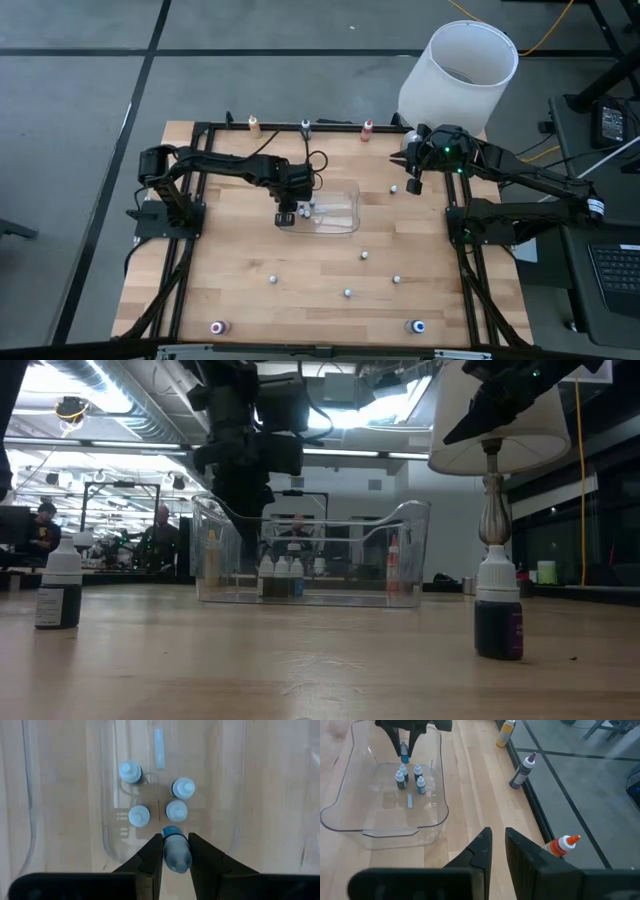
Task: Pick & Place food coloring
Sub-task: Put the blue food coloring bottle into the transparent bin
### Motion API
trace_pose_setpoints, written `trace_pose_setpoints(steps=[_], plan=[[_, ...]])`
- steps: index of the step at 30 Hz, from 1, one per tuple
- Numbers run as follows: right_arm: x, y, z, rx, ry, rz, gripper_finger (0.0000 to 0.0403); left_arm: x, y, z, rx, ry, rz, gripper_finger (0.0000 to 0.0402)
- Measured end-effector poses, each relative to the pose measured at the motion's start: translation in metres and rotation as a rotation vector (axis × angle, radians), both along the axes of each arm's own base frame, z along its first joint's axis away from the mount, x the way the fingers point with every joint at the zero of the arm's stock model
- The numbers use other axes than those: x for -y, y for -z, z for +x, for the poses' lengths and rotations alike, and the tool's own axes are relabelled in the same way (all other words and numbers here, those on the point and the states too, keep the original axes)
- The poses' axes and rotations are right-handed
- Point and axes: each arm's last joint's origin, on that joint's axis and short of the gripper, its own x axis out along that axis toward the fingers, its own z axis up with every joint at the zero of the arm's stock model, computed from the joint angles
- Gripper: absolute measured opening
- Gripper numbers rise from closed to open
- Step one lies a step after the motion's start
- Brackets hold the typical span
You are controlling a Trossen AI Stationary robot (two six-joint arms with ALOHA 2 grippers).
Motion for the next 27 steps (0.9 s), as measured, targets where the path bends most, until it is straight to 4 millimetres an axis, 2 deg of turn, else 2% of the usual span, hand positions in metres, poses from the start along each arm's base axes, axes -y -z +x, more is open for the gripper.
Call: trace_pose_setpoints(steps=[11,27], plan=[[0.000,0.000,0.000,-0.002,0.000,0.001,0.0058,0.001,0.017,-0.007,-0.027,-0.006,-0.009,0.0072],[0.000,0.000,0.000,-0.001,0.000,0.001,0.0058,0.001,0.028,-0.010,-0.004,-0.024,-0.019,0.0072]])
